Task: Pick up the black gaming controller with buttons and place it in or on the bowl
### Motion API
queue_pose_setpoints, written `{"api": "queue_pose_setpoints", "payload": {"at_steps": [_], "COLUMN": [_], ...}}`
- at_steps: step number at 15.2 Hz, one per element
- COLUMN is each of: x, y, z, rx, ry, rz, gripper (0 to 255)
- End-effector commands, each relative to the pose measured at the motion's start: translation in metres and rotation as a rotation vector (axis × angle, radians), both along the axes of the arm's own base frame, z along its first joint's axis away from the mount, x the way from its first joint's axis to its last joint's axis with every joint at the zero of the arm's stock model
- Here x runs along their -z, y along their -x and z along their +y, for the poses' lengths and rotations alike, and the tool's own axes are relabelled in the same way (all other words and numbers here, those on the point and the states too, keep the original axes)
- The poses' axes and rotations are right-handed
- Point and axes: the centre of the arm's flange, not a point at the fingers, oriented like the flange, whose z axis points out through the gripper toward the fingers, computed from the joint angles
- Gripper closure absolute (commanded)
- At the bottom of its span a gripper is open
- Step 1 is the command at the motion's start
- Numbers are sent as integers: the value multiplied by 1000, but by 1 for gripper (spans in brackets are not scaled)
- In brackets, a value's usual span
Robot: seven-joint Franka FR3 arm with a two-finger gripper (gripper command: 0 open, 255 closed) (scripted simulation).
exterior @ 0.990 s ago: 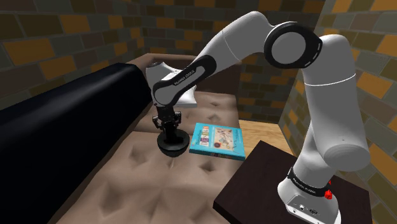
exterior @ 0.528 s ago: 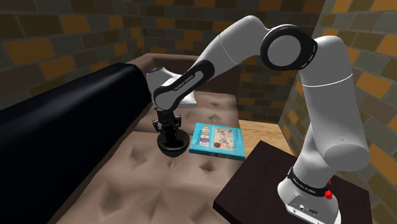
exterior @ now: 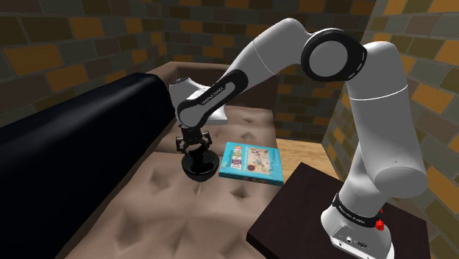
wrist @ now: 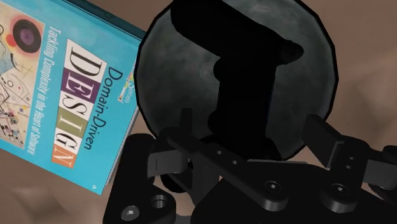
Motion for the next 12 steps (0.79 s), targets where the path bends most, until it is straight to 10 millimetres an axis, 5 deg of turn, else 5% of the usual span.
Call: {"api": "queue_pose_setpoints", "payload": {"at_steps": [1, 5, 12], "x": [0, -50, -50], "y": [0, -4, -4], "z": [0, 6, 6], "rx": [0, 0, 0], "ry": [0, 0, 0], "rz": [0, 0, 0], "gripper": [0, 0, 0]}}
